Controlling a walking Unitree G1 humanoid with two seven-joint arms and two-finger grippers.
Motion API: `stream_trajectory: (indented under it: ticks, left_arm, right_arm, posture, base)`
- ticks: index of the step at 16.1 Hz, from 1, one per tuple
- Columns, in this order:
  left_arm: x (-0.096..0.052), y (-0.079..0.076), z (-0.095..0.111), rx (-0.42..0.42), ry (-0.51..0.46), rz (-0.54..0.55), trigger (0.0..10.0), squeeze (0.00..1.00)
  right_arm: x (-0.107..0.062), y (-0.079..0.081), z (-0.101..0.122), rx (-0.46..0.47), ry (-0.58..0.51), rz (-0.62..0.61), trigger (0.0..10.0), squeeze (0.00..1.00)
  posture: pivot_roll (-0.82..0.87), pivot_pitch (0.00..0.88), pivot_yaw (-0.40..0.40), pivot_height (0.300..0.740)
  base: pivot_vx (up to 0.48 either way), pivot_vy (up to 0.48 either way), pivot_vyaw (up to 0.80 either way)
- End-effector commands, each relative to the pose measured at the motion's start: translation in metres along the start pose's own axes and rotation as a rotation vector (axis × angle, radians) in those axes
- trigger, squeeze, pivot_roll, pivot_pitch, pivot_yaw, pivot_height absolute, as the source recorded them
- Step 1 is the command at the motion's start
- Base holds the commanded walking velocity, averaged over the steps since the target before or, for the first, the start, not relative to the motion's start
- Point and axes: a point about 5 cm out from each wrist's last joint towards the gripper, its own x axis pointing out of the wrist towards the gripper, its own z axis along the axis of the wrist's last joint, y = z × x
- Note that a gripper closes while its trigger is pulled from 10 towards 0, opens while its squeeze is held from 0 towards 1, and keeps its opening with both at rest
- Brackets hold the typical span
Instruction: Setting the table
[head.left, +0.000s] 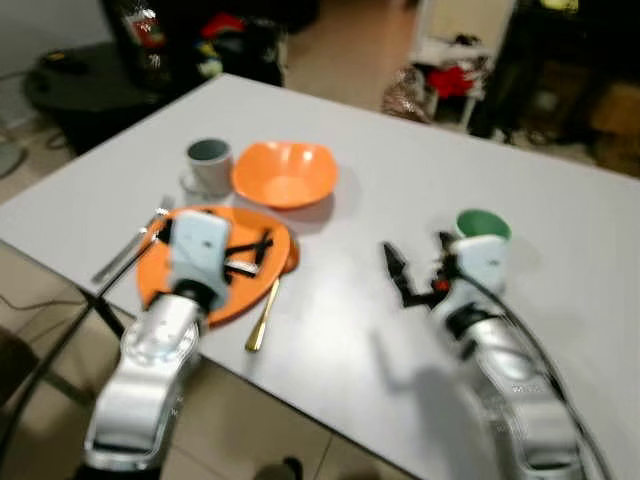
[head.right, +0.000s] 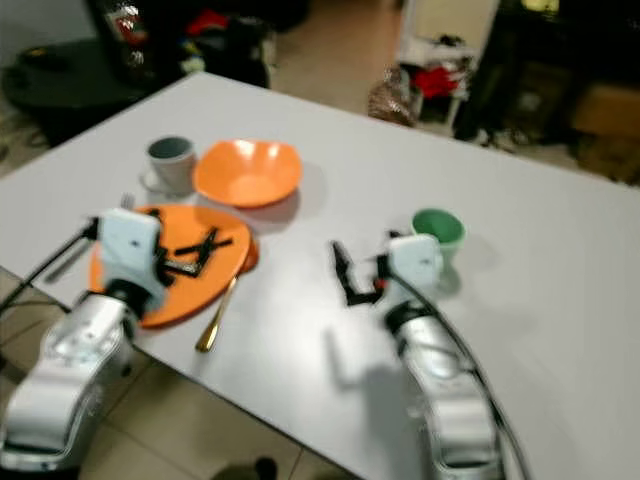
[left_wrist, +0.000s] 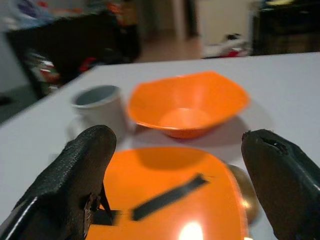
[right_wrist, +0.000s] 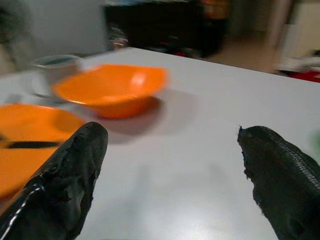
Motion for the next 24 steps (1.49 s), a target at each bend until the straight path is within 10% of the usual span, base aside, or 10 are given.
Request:
stream_trajectory:
  ticks: [1,14,24]
  left_arm:
    - [0.0,-0.003,0.003,-0.003,-0.022,-0.008,10.0,0.0]
    - [-0.001,-0.008,0.003,-0.015,-0.026,-0.043,10.0,0.0]
    - [0.0,-0.01,0.003,-0.005,-0.013,-0.083,10.0,0.0]
  right_arm:
    - [-0.003,-0.006,0.001,-0.013,-0.006,-0.026,10.0,1.0]
    - [-0.002,-0.009,0.0,-0.001,0.0,-0.045,10.0,1.0]
    - [-0.003,-0.018,-0.005,0.0,0.025,-0.157,10.0,0.85]
  posture:
    - [0.07,0.0,0.015,0.74]
    - [0.07,0.0,0.001,0.74]
    - [0.07,0.0,0.027,0.74]
  base:
    - [0.0,0.0,0.8]
    - [0.0,0.0,0.78]
    - [0.0,0.162,0.0]
